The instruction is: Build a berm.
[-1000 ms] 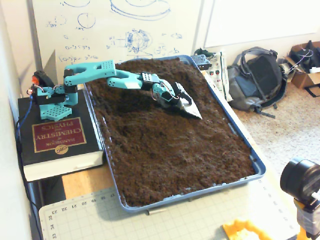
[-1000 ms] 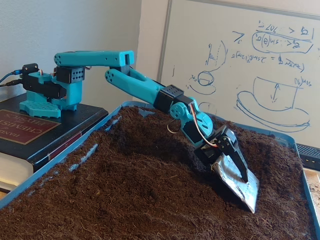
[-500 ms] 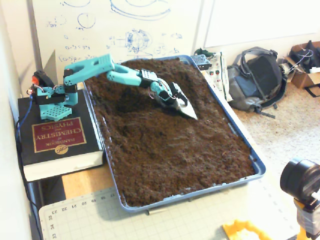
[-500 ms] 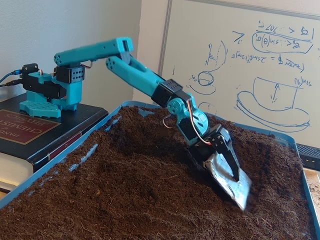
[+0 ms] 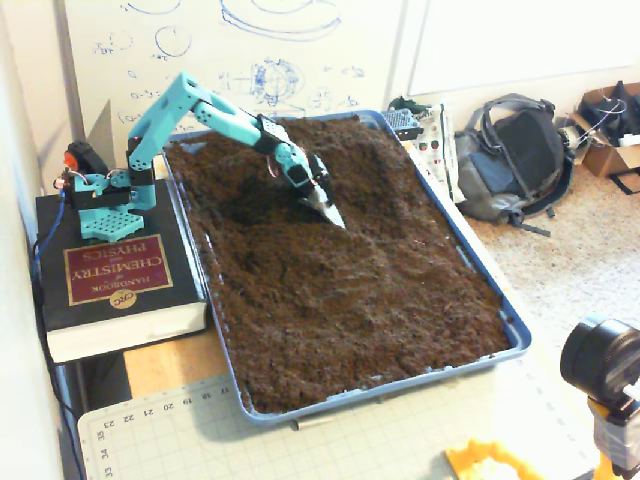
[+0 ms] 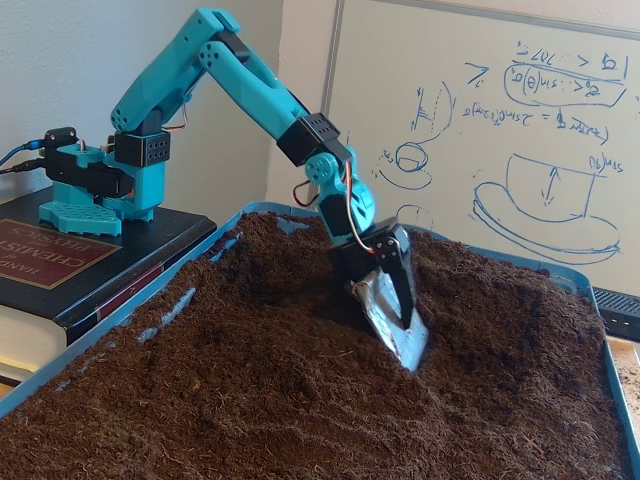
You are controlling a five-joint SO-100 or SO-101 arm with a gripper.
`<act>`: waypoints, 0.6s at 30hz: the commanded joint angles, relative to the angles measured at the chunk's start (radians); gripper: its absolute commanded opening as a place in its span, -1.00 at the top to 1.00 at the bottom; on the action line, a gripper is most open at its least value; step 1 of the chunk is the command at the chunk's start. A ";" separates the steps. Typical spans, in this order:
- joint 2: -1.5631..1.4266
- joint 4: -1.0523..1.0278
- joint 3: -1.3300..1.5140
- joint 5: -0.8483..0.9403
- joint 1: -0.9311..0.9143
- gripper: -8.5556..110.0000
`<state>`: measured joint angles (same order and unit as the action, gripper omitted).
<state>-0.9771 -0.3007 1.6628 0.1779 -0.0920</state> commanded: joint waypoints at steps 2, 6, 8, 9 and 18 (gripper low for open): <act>-0.144 0.003 0.057 -0.005 0.014 0.85; -0.230 -0.003 -0.089 -0.008 0.015 0.85; -0.230 0.002 -0.187 -0.009 0.021 0.85; -0.225 0.002 -0.247 -0.009 0.025 0.85; 0.101 0.002 -0.841 0.009 -0.074 0.85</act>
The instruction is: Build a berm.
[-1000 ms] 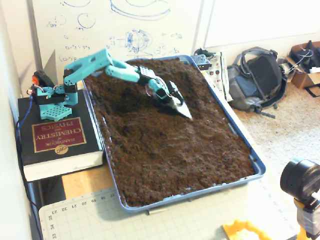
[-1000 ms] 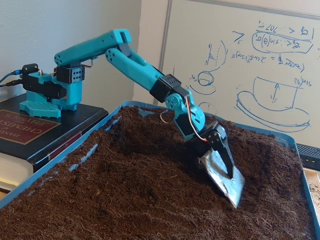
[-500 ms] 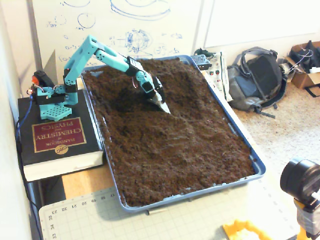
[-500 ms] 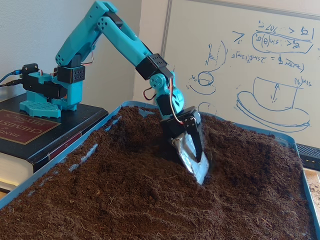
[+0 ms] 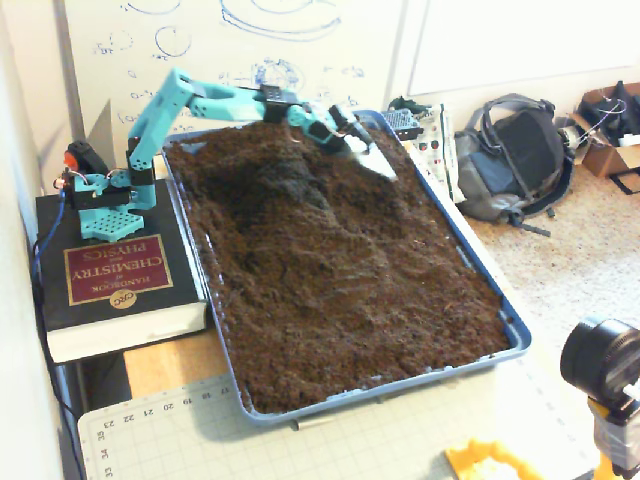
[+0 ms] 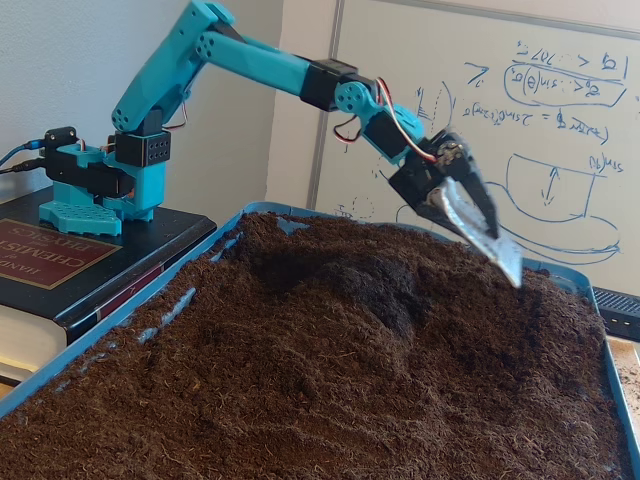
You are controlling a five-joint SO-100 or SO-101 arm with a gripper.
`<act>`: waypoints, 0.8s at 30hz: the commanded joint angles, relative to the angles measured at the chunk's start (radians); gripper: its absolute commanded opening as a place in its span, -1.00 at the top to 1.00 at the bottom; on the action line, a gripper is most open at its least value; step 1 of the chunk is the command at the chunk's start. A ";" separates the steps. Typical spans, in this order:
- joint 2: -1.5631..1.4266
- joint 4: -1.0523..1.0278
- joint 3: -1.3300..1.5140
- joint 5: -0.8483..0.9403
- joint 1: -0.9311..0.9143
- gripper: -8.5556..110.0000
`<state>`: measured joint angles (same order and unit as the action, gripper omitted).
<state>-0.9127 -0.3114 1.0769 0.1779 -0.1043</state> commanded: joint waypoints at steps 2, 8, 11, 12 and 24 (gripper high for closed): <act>0.144 0.012 -0.370 0.011 -0.089 0.85; 0.499 0.014 -0.664 -0.009 -0.161 0.85; 0.630 0.014 -0.795 -0.018 -0.190 0.85; 0.660 0.014 -0.833 -0.031 -0.198 0.85; 0.816 -0.002 -0.676 -0.137 -0.187 0.85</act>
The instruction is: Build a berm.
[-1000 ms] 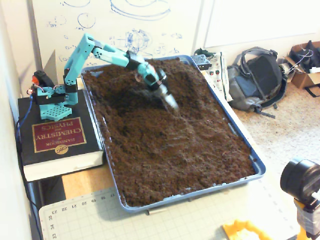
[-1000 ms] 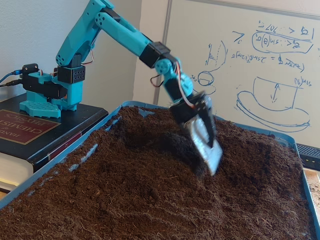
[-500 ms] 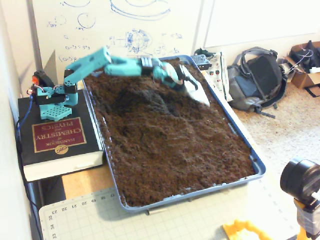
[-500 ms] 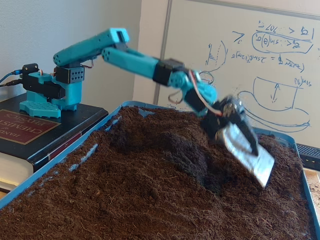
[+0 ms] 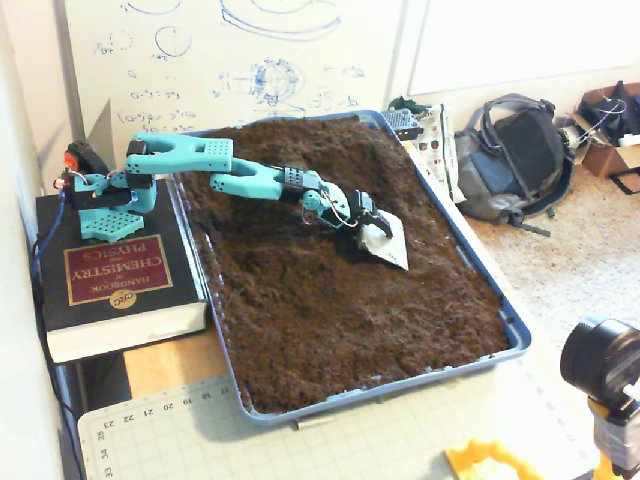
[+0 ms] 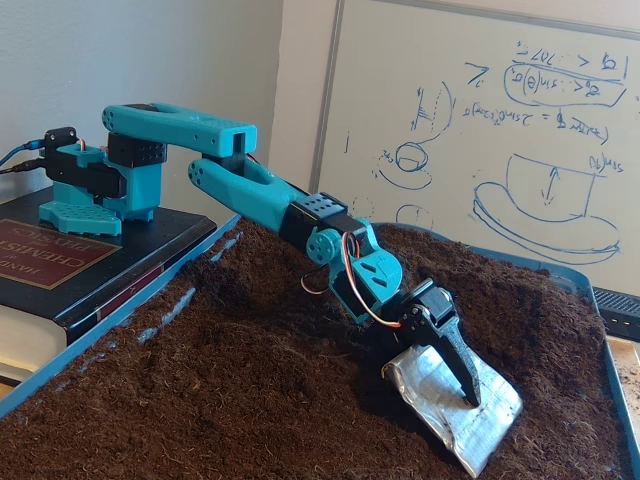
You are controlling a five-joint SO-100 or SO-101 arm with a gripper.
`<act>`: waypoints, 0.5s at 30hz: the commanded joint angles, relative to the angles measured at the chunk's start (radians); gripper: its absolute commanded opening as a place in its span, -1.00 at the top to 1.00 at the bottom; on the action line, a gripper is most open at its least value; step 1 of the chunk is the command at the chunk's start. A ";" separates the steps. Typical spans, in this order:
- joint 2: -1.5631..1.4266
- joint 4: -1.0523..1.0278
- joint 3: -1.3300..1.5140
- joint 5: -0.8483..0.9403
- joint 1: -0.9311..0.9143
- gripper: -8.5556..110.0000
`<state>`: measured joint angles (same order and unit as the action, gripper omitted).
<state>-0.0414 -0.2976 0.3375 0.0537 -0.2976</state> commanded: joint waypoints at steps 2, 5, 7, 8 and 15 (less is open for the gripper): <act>-0.109 -0.015 0.175 -0.012 0.021 0.85; -0.219 -0.015 0.371 -0.011 0.034 0.85; -0.316 -0.015 0.514 -0.011 0.038 0.85; -0.362 -0.015 0.583 -0.011 0.044 0.85; -0.683 -0.014 1.009 -0.011 0.063 0.85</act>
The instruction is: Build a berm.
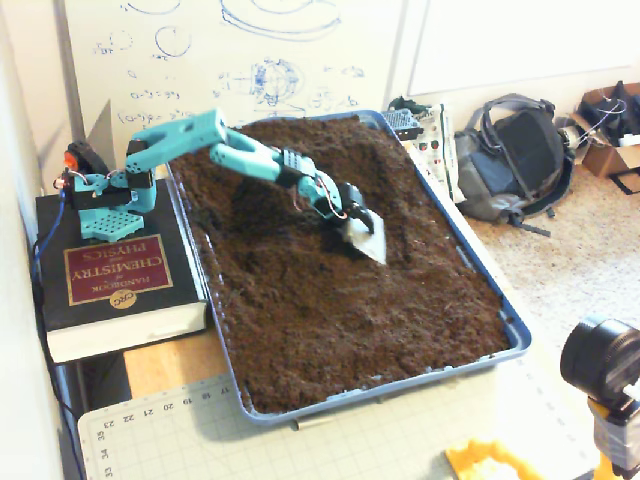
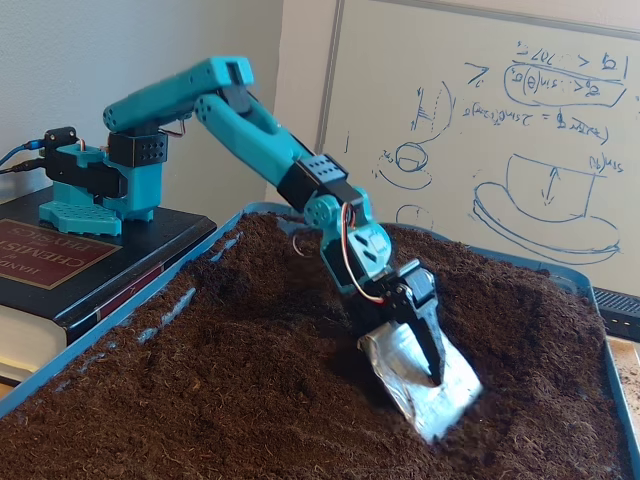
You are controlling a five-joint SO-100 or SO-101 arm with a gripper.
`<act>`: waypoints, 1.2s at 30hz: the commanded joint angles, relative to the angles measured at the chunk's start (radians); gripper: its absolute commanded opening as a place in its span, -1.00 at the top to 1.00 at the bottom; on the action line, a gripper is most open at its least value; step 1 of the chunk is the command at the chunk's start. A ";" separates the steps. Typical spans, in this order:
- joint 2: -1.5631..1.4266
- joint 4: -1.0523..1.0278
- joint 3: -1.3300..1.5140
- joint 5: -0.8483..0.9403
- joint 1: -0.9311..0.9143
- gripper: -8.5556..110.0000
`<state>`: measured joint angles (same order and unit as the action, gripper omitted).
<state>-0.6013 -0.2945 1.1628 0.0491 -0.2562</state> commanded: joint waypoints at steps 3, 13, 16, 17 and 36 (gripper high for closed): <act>-0.233 -0.017 0.327 -0.005 0.025 0.85; -0.535 -0.017 0.664 -0.003 0.054 0.85; -0.601 -0.017 0.713 -0.005 0.061 0.85; -0.615 -0.012 0.718 -0.006 0.061 0.85; -0.241 -0.003 -0.321 -0.416 0.411 0.85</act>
<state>-0.8774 -0.3053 1.0983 -0.2792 0.0629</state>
